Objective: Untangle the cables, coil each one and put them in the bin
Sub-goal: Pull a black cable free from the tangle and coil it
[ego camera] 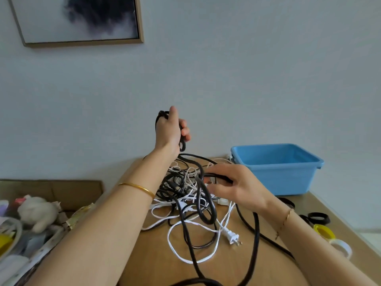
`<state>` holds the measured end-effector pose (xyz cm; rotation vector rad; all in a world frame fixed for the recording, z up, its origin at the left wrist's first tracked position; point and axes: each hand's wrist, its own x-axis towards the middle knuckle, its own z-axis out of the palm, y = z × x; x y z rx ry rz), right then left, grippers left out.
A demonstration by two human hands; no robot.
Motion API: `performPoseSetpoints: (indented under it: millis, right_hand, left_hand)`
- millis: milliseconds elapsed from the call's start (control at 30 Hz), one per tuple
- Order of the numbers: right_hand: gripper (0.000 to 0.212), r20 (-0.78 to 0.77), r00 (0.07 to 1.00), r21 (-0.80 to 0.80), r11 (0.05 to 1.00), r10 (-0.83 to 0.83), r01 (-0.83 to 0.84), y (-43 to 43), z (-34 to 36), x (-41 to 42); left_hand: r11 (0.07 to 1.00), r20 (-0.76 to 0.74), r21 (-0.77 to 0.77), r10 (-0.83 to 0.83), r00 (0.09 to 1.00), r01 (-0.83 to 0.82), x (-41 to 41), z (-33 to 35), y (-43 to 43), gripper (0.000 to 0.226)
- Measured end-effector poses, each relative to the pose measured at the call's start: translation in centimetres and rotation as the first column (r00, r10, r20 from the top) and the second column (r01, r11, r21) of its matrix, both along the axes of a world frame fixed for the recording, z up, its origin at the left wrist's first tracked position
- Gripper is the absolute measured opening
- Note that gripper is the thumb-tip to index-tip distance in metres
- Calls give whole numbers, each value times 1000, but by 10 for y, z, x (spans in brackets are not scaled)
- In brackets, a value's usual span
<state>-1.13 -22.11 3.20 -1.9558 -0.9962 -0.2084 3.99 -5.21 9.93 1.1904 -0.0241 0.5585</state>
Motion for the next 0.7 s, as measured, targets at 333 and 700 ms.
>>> performPoseSetpoints:
  millis: [333, 700]
  right_hand:
    - [42, -21, 980, 271, 942, -198, 196, 3, -2, 10]
    - [45, 86, 811, 181, 809, -579, 559, 6, -7, 29]
  left_hand:
    - [457, -6, 889, 68, 998, -25, -11, -12, -7, 37]
    - [387, -345, 856, -67, 936, 343, -34, -3, -15, 48]
